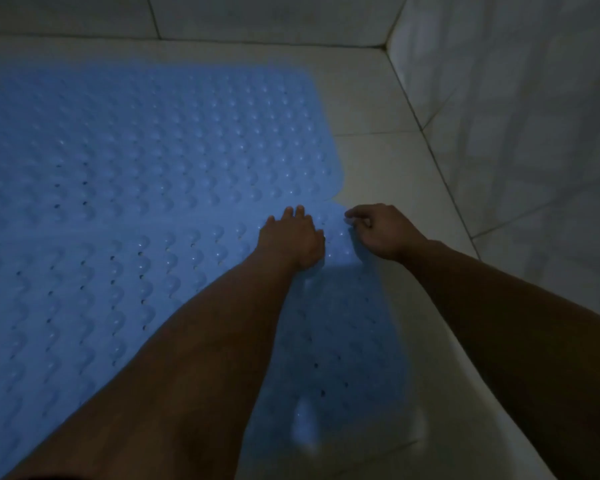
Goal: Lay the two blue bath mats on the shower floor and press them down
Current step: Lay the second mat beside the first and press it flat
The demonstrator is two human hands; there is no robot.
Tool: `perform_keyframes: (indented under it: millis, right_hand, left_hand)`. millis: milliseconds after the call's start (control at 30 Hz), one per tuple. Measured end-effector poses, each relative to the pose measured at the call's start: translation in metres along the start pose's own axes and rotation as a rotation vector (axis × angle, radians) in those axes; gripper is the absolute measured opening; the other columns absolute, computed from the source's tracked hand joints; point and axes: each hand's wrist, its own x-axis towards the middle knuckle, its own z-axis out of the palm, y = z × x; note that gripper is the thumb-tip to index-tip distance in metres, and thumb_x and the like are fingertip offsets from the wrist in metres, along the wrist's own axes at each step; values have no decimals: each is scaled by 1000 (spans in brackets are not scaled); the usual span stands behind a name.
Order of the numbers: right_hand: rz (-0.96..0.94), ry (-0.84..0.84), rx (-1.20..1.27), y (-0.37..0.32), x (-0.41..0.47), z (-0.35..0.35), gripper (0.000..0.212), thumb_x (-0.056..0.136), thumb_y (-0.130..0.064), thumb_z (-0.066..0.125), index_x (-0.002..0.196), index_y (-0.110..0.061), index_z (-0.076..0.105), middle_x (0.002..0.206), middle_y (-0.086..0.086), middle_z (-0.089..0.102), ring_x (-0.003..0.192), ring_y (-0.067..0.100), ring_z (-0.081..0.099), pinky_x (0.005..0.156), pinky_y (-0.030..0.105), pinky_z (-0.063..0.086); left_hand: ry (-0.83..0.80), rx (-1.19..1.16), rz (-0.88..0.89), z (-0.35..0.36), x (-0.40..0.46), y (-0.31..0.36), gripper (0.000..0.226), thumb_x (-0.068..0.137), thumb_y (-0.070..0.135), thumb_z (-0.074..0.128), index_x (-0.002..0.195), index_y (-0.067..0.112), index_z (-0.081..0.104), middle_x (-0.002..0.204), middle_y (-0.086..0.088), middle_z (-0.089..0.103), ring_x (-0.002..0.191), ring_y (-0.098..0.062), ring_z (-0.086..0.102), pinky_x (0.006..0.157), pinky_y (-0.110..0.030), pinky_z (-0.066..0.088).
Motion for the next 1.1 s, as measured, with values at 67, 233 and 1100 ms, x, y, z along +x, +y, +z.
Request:
perform_keyframes:
  millis: [67,233,1100]
  right_hand:
    - [-57,16,-44,-15,-5,3,51,96,-40,40,134,-14,61,140,10,60,129,31,55,108,37,43]
    - [-102,-149,-220,-28,-17,58,74,104,-50,34,160,-11,7,168,10,-1,156,28,-2,126,49,8]
    - [73,-130,-146,-57,-16,32,84,94,-74,29,158,-18,26,165,7,25,150,26,27,120,39,23]
  left_hand:
    - [35,51,10,-20,-2,-6,55,105,42,32,148,8,42,158,-14,37,148,-36,30,119,-54,25]
    - [194,50,2,-12,-34,-18,59,105,40,32,156,10,30,166,-11,26,156,-36,11,123,-54,21]
    - [442,61,-3,-4,-76,-49,59,107,42,23,158,14,32,170,-11,11,157,-34,-6,126,-55,8]
